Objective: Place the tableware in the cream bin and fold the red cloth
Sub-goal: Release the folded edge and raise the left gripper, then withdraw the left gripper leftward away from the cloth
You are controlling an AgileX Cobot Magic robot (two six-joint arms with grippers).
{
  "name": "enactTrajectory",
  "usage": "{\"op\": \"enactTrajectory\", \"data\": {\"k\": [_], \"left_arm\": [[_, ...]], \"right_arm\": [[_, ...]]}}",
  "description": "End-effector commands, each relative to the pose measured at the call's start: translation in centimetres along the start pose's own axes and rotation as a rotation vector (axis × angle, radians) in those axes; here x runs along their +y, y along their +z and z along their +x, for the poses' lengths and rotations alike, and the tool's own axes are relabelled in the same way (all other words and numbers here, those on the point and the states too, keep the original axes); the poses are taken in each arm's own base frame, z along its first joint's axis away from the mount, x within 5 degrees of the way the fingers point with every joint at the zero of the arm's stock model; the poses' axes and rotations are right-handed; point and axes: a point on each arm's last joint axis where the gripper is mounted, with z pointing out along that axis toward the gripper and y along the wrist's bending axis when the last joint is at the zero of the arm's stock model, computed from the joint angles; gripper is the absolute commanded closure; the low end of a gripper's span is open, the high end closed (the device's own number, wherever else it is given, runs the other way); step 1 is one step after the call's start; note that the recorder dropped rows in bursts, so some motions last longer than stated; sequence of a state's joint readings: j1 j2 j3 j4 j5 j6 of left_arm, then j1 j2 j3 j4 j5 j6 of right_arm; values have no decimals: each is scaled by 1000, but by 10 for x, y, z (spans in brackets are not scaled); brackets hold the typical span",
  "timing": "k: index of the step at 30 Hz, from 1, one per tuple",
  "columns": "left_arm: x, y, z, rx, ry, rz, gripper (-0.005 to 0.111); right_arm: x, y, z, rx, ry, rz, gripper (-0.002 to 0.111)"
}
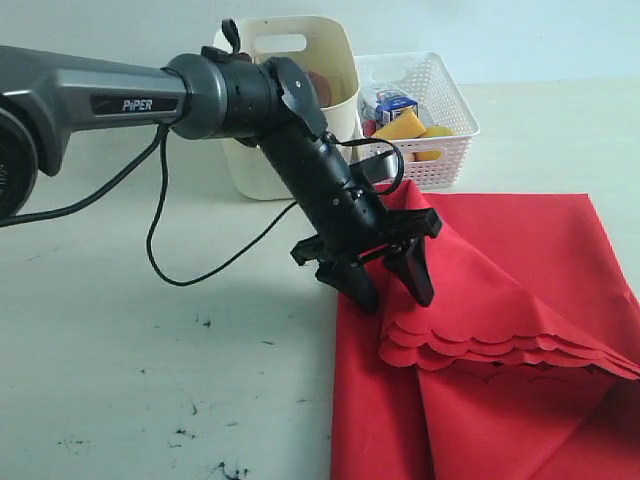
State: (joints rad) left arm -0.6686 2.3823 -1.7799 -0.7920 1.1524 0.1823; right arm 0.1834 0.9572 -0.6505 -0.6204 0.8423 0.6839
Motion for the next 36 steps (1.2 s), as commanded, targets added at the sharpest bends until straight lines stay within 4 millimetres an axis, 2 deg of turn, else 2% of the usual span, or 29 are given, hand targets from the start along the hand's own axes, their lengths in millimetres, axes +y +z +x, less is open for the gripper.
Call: {"op": "enactTrajectory", "data": {"k": [1, 4, 7, 10, 12, 16, 20, 24, 30, 36], "left_arm": [[-10, 11, -2, -1, -34, 169, 43], [-31, 13, -8, -46, -26, 302, 44], [-58, 7, -17, -131, 14, 426, 44], [-84, -10, -31, -256, 76, 581, 44], [-91, -24, -40, -322, 108, 675, 44], [-79, -46, -47, -340, 145, 686, 44], [-61, -63, -47, -307, 161, 690, 51], [-47, -70, -47, -293, 151, 587, 67], [-46, -84, -37, -267, 242, 358, 107], [-49, -111, -22, -263, 308, 83, 107]], "right_arm": [[1, -2, -2, -17, -2, -15, 108], [1, -2, -3, -21, -3, -23, 108], [2, -2, -3, -22, -10, -25, 108], [2, -2, -3, -24, -9, -27, 108], [2, -2, -3, -22, -4, -30, 108], [3, -6, -2, -35, -17, -62, 108], [16, -10, 4, 12, -98, -225, 108], [32, -6, 10, 100, -159, -359, 108], [54, 13, 17, 265, -187, -468, 108], [77, 38, 20, 382, -169, -552, 108]]}}
